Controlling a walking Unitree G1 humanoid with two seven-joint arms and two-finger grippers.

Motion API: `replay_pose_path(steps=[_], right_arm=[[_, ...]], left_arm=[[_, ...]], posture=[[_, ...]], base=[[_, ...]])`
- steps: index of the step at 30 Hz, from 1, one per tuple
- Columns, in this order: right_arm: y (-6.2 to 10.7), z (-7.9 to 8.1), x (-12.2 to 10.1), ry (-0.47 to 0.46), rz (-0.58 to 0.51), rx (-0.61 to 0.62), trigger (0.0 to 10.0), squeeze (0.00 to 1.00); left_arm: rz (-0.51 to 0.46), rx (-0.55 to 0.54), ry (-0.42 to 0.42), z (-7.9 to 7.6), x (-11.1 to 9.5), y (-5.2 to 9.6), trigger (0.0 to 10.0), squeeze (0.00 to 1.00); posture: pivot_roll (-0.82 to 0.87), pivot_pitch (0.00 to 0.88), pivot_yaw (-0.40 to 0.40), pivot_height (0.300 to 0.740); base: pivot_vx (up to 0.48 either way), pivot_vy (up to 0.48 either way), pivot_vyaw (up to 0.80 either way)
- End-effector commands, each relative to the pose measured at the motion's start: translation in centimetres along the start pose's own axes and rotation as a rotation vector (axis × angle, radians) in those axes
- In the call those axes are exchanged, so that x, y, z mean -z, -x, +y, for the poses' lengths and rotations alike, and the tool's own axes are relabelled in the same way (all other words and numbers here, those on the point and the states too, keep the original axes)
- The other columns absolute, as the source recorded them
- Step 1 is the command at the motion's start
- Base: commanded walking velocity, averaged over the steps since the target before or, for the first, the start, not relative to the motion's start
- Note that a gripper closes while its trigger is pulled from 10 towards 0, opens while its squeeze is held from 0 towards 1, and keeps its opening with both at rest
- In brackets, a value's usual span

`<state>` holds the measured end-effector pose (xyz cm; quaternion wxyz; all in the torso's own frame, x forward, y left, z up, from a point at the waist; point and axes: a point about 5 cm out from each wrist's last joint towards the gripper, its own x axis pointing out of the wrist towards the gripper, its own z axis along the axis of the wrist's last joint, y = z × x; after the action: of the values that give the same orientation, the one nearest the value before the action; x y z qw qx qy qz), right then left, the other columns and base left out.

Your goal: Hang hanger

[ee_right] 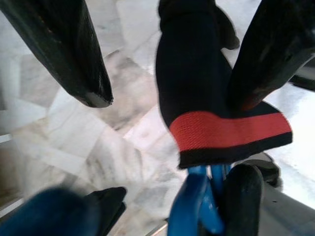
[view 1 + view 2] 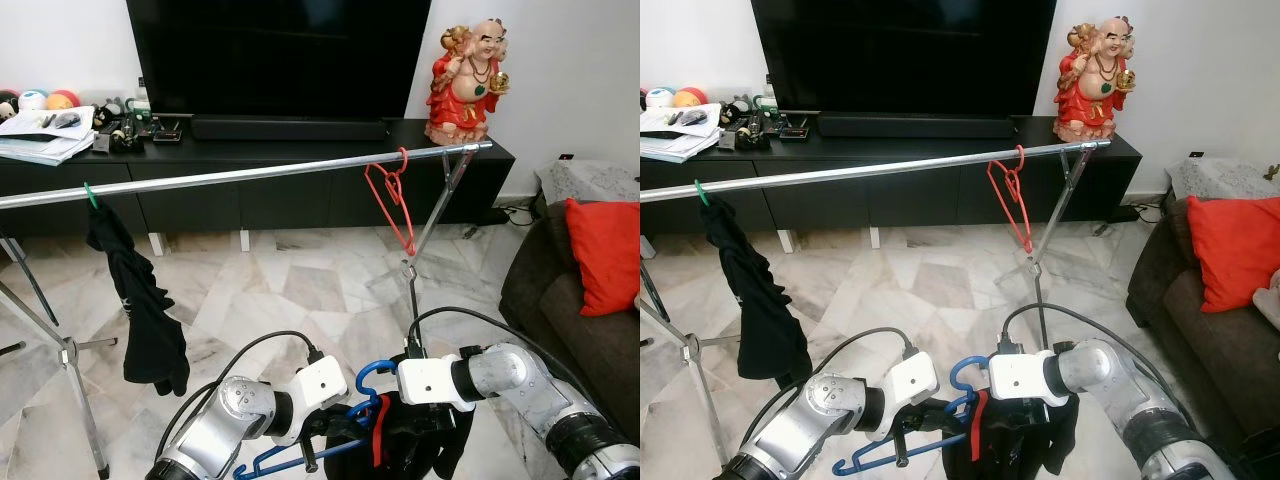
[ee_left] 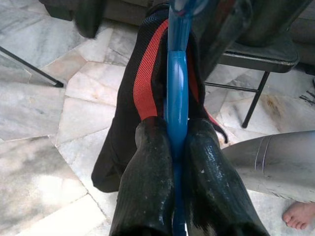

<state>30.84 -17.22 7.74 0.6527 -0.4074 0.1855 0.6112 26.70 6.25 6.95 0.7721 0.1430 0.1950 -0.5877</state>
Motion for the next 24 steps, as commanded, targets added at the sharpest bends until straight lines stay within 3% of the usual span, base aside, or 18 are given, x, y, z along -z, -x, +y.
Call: replay_pose_path(steps=[1,5,6,7,9,24], right_arm=[[0.14,-0.36,-0.25,0.008,-0.015,-0.002,10.0,0.00],[-0.15,-0.18,-0.40,-0.029,-0.056,-0.017,10.0,0.00],[-0.27,-0.08,-0.38,-0.036,-0.060,-0.027,7.4,0.00],[-0.30,-0.05,-0.37,-0.037,-0.060,-0.029,7.4,0.00],[-0.44,-0.01,-0.33,-0.046,-0.062,-0.027,0.0,0.00],[-0.69,0.37,-0.38,-0.104,-0.123,-0.053,0.0,0.00]], left_arm=[[-0.044,0.026,-0.033,-0.28,-1.25,-0.20,10.0,0.00],[-0.055,0.037,-0.045,-0.43,-1.61,-0.22,10.0,0.00],[-0.062,0.040,-0.055,-0.49,-1.77,-0.23,10.0,0.00],[-0.064,0.042,-0.058,-0.51,-1.81,-0.23,10.0,0.00],[-0.069,0.045,-0.068,-0.56,-1.91,-0.23,10.0,0.00],[-0.083,0.057,-0.106,-0.64,-2.24,-0.23,10.0,0.00]], posture=[[0.00,0.000,-0.076,0.740],[0.00,0.000,-0.076,0.740],[0.00,0.000,-0.075,0.740],[0.00,0.000,-0.075,0.740],[0.00,0.000,-0.074,0.740],[-0.01,0.000,-0.056,0.740]], base=[[0.000,0.000,0.00],[0.000,0.000,0.00],[0.000,0.000,0.00],[0.000,0.000,0.00],[0.000,0.000,0.00],[0.000,0.000,0.00]])
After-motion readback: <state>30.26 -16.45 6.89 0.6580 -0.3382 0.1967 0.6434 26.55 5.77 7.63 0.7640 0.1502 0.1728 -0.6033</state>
